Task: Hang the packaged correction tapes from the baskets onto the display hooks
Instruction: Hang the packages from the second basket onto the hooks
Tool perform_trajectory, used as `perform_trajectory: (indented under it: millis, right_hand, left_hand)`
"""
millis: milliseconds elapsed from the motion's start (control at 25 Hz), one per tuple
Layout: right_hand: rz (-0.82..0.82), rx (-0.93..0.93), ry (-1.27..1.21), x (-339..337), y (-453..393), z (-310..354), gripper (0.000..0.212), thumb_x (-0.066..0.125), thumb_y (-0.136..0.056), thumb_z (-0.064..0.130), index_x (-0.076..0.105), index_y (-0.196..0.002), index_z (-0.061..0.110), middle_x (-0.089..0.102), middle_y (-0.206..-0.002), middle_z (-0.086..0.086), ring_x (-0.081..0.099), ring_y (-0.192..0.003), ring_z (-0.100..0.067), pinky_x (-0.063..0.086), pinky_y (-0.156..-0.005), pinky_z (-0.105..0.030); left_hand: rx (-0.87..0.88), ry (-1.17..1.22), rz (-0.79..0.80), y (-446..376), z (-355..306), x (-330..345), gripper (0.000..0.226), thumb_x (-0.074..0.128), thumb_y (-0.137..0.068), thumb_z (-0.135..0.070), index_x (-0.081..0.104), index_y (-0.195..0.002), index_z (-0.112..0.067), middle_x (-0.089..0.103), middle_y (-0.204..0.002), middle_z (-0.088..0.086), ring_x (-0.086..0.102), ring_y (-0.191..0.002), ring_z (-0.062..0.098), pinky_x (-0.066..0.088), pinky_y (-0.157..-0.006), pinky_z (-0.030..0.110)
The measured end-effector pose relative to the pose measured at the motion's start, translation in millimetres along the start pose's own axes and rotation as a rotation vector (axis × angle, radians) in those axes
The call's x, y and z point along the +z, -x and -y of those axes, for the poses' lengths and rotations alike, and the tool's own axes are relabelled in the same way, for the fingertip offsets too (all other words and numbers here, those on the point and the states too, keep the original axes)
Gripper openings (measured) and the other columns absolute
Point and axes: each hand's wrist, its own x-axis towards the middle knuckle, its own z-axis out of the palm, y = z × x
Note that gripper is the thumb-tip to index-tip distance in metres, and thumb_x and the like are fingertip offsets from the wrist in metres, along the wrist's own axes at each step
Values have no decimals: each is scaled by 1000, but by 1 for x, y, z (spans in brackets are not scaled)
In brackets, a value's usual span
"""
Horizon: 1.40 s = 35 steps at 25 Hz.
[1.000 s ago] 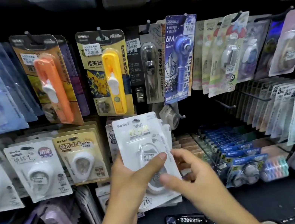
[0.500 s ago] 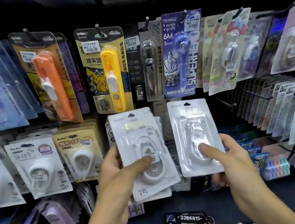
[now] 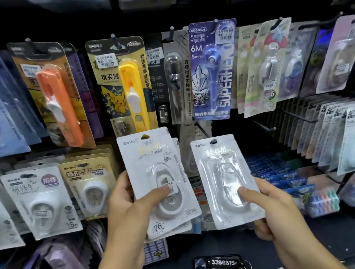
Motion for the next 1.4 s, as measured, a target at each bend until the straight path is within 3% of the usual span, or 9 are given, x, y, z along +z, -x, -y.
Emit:
perform_trajectory:
  millis: [120, 240, 400, 560, 720, 880, 1080, 1240, 1400]
  right_hand:
    - [-36, 66, -70, 13, -25, 0, 49, 65, -95, 7, 49, -134, 32, 68, -111, -1, 72, -72, -25, 56, -53, -34]
    - [-24, -8, 89, 26, -26, -6, 47, 70, -92, 19, 50, -133, 34, 63, -126, 6, 70, -104, -20, 59, -82, -37]
    - [324, -10, 71, 46, -14, -10, 43, 82, -82, 33, 65, -120, 23, 77, -112, -1, 74, -102, -19, 59, -78, -27]
    - [206, -29, -101, 47, -14, 2, 44, 79, -78, 25, 62, -118, 13, 78, -106, -8, 76, -90, -26, 61, -65, -35]
    - [46, -137, 22, 17, -6, 2, 21, 68, -93, 24, 70, -111, 34, 78, -95, -4, 68, -60, -13, 42, -39, -24]
    - [-76, -247, 102, 1, 0, -1, 28, 66, -95, 29, 63, -111, 52, 78, -97, 8, 71, -68, -4, 47, -47, -18]
    - [-252, -340, 169, 7, -6, -11, 22, 70, -93, 34, 60, -106, 48, 75, -103, 10, 73, -87, -15, 58, -70, -40]
    - [-66, -105, 55, 10, -22, -11, 40, 70, -93, 14, 60, -115, 46, 66, -112, 17, 74, -88, -16, 60, -68, -33]
    - [116, -177, 45, 34, -22, -12, 54, 81, -78, 32, 51, -121, 43, 71, -118, 12, 71, -103, -8, 59, -84, -32]
  left_hand:
    - [-2, -21, 37, 2, 4, 2, 54, 85, -70, 3, 70, -111, -29, 81, -103, -2, 78, -94, 20, 59, -81, 40]
    - [-28, -49, 97, 0, 8, 2, 71, 96, -53, -10, 70, -115, -32, 80, -105, -5, 78, -94, 17, 62, -76, 35]
    - [-50, -70, 206, -1, 12, 7, 54, 97, -55, -20, 76, -98, -44, 81, -103, -4, 79, -92, 18, 62, -69, 25]
    - [-148, 58, 247, -3, 12, 7, 49, 92, -56, -23, 79, -103, -28, 80, -110, 7, 78, -98, 28, 64, -70, 32]
    - [-143, 97, 88, -6, 9, 3, 49, 83, -64, -13, 76, -112, -18, 80, -108, 9, 77, -99, 30, 61, -82, 41]
    - [-57, 68, -37, -8, -1, -1, 37, 78, -78, -6, 74, -110, -23, 81, -106, 0, 77, -100, 23, 56, -91, 45]
    - [-26, 73, -33, -3, 0, 5, 38, 78, -77, -4, 74, -110, -24, 81, -108, 0, 77, -100, 20, 57, -89, 41]
    - [-18, 64, -23, -6, 4, 6, 36, 75, -85, -2, 72, -115, -22, 81, -107, -1, 78, -98, 19, 61, -79, 35]
    - [-12, 37, 113, -10, 10, 24, 40, 76, -84, -11, 67, -121, -23, 80, -109, 2, 78, -97, 20, 63, -78, 35]
